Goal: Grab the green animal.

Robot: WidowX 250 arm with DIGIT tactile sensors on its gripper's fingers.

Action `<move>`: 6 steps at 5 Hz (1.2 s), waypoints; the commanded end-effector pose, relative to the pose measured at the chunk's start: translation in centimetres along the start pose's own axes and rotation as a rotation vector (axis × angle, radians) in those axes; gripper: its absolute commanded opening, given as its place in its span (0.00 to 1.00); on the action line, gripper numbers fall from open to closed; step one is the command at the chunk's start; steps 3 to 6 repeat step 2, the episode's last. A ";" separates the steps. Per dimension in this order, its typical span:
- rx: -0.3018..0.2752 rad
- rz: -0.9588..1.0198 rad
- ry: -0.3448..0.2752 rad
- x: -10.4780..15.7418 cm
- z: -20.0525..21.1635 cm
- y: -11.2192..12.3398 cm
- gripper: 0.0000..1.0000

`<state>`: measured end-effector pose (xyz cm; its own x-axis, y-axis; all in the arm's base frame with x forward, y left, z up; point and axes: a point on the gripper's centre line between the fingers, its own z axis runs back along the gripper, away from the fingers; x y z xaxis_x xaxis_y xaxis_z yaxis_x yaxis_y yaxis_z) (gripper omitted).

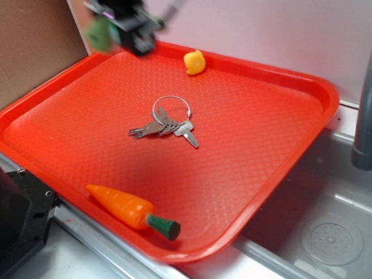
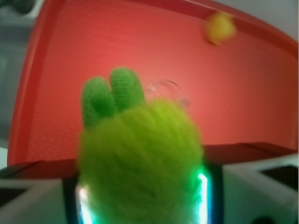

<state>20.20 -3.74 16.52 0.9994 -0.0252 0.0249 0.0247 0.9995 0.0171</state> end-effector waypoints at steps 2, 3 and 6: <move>0.016 0.152 -0.104 -2.6 2.4 1.2 0.00; 0.016 0.152 -0.104 -2.6 2.4 1.2 0.00; 0.016 0.152 -0.104 -2.6 2.4 1.2 0.00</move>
